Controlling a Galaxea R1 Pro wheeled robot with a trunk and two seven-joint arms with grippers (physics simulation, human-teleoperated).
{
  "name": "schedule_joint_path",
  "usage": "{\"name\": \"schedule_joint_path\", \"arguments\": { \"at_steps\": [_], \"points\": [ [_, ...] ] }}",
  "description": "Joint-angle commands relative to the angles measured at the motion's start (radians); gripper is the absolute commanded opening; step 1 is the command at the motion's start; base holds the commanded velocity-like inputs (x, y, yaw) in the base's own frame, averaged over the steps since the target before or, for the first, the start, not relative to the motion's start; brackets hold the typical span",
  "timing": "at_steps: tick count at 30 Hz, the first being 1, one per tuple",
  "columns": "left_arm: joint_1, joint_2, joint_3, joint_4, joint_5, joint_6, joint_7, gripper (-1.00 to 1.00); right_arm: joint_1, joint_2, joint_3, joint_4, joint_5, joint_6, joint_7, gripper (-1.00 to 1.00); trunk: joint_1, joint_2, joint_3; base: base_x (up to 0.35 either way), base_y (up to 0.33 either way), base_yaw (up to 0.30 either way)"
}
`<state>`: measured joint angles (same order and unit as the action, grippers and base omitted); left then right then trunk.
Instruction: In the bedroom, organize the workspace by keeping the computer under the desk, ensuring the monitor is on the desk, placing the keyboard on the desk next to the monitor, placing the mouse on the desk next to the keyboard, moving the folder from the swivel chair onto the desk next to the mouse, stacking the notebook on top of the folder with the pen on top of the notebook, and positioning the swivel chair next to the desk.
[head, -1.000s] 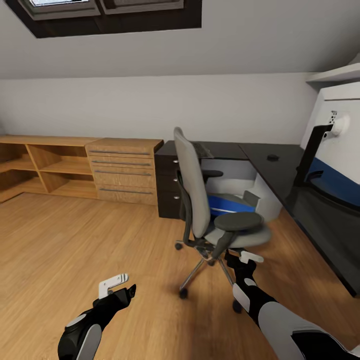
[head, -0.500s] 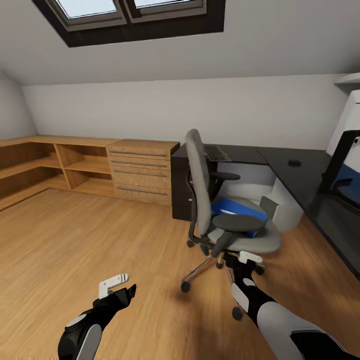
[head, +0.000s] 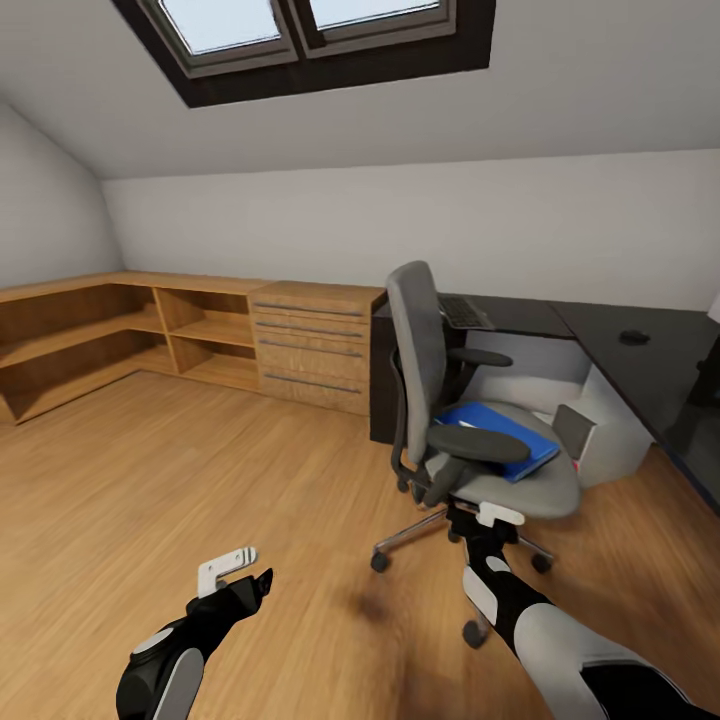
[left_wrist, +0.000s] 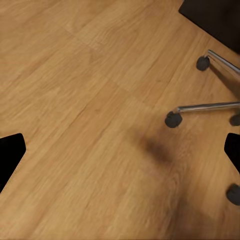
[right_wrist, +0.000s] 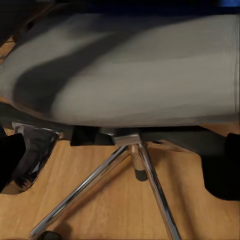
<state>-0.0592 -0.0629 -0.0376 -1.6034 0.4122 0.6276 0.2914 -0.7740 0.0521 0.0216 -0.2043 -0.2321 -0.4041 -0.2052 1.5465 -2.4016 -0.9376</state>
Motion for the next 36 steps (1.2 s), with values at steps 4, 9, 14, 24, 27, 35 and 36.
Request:
{"name": "schedule_joint_path", "arguments": {
  "at_steps": [4, 9, 14, 24, 27, 35, 36],
  "points": [
    [-0.001, 0.0, -0.001, -0.001, 0.011, 0.003, 0.009, 1.0, -0.001, 0.0, 0.002, 0.0, -0.006, -0.004, -0.002, 1.0, 0.0, 0.0, -0.001, -0.001, 0.0, 0.032],
    [-0.001, 0.0, -0.001, -0.001, 0.011, 0.003, 0.009, 1.0, -0.001, -0.001, 0.001, 0.0, -0.006, -0.004, -0.002, 1.0, 0.0, 0.0, 0.0, -0.186, 0.0, -0.03],
    [-0.001, 0.0, 0.001, -0.001, 0.011, 0.002, 0.009, 1.0, -0.001, -0.002, 0.0, 0.0, -0.009, -0.004, -0.002, 1.0, 0.0, 0.0, 0.0, -0.201, 0.0, -0.204],
    [-0.001, 0.001, 0.016, -0.001, 0.011, 0.001, 0.009, 1.0, -0.001, -0.007, -0.002, -0.001, -0.013, -0.004, -0.001, 1.0, 0.0, 0.0, 0.0, -0.013, 0.0, -0.265],
    [-0.001, 0.001, 0.032, -0.001, 0.013, 0.001, 0.009, 1.0, -0.001, -0.007, -0.003, -0.001, -0.013, -0.004, -0.002, 1.0, 0.0, 0.0, 0.0, -0.001, 0.0, -0.212],
    [-0.001, 0.002, 0.1, -0.004, 0.064, 0.003, 0.005, 1.0, -0.001, -0.007, -0.002, -0.001, -0.013, -0.02, 0.002, 1.0, 0.0, 0.0, 0.0, 0.0, 0.0, -0.027],
    [-0.001, 0.002, 0.1, -0.004, 0.064, 0.003, 0.005, 1.0, -0.001, -0.007, -0.002, -0.001, -0.013, -0.02, 0.002, 1.0, 0.0, 0.0, 0.0, 0.0, 0.0, -0.003]
  ]
}}
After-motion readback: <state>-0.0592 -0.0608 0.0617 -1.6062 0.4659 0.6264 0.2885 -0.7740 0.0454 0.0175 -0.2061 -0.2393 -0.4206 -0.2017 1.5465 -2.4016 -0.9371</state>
